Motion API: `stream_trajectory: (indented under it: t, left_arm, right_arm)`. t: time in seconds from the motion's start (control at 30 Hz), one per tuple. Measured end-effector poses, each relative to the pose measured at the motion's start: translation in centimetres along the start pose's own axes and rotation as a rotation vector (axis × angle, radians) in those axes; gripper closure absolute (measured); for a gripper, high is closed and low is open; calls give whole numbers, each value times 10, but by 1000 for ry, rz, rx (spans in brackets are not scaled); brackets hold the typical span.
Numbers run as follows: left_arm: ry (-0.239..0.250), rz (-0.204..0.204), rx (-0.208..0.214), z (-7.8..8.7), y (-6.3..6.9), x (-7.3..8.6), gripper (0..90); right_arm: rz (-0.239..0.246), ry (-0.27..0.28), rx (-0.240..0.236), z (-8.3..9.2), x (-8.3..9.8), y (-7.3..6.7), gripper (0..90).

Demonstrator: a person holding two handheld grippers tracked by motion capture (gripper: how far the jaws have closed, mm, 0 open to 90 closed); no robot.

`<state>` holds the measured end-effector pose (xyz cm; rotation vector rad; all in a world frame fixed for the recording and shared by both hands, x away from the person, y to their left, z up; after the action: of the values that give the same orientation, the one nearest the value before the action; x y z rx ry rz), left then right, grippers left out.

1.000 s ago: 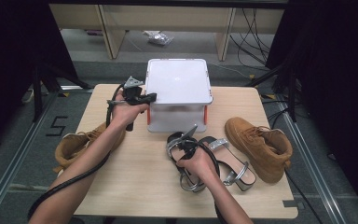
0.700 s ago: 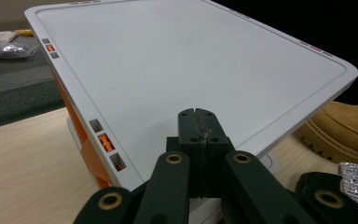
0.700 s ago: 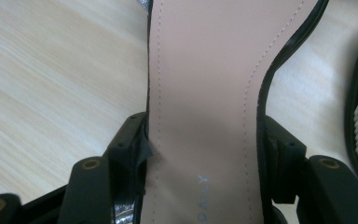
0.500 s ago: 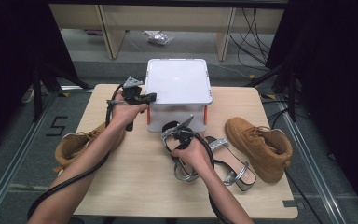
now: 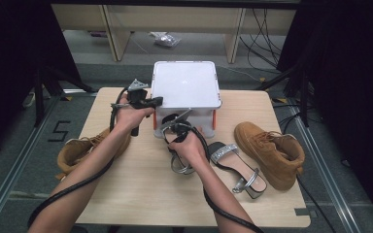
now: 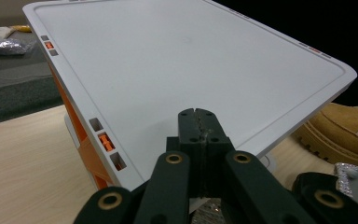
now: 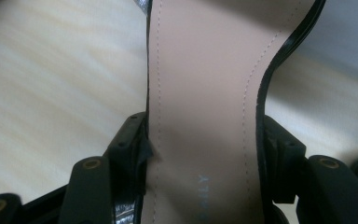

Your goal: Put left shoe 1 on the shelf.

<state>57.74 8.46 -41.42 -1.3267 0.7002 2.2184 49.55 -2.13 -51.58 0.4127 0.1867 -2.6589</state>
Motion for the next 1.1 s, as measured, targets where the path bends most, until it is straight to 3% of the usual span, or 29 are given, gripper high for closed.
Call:
stream_trajectory:
  t: [0.17,0.23,0.33,0.37,0.43,0.47,0.57,0.63,0.67,0.7,0.73,0.8,0.87,0.9,0.97,1.03,1.07,1.1]
  left_arm:
    - [1,3,1,0,0,0,894]
    - [2,5,1,0,0,0,894]
    - [0,3,1,0,0,0,894]
    - [0,3,0,0,0,0,894]
    - [0,2,-1,0,0,0,894]
    - [0,2,-1,0,0,0,894]
    - [4,5,-1,-1,1,0,894]
    - [1,3,-1,0,0,0,894]
    - [2,3,1,0,0,0,894]
    - [2,3,1,0,0,0,894]
    - [0,1,1,0,0,0,894]
    - [0,1,2,0,0,0,894]
    - [1,1,2,0,0,0,894]
    - [2,1,1,0,0,0,894]
    - [1,0,0,0,0,0,894]
    - [1,2,-1,0,0,0,893]
    - [1,1,-1,0,0,0,894]
    - [1,1,-3,0,0,0,893]
  right_arm:
    - [-42,4,13,-11,-11,-2,432]
    - [-20,6,25,-15,-14,0,432]
    - [-32,8,23,-19,-16,2,432]
    - [-67,22,-17,-23,-19,-1,432]
    - [-69,15,-22,-24,-20,-1,432]
    - [-25,51,-34,-29,-24,2,432]
    - [1,51,-22,-33,-25,2,431]
    - [-9,49,-10,-34,-26,2,431]
    - [-88,5,1,-35,-23,-5,429]
    - [-88,5,1,-35,-23,-5,429]
    - [-134,-8,11,-34,-23,-7,428]
    - [-106,-19,-3,-38,-22,-7,425]
    - [-121,-9,-21,-40,-22,-10,423]
    - [-138,-17,4,-40,-21,-10,422]
    - [-117,-16,10,-39,-21,-9,406]
    - [-129,15,6,-35,-23,-12,348]
    - [-141,43,38,-23,-26,-11,332]
    - [-120,50,40,-20,-25,-9,323]
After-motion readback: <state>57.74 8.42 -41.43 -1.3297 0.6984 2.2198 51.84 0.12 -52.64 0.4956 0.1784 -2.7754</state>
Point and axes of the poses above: each handheld gripper's, and its own axes: z roughly backward along the jaws, x roughly out of its underside, y roughly to its right, the point moved 8 cm from there along -z, roughly forward along the jaws, and after that the axes turned 3 degrees about x, right-handed, at the moved point
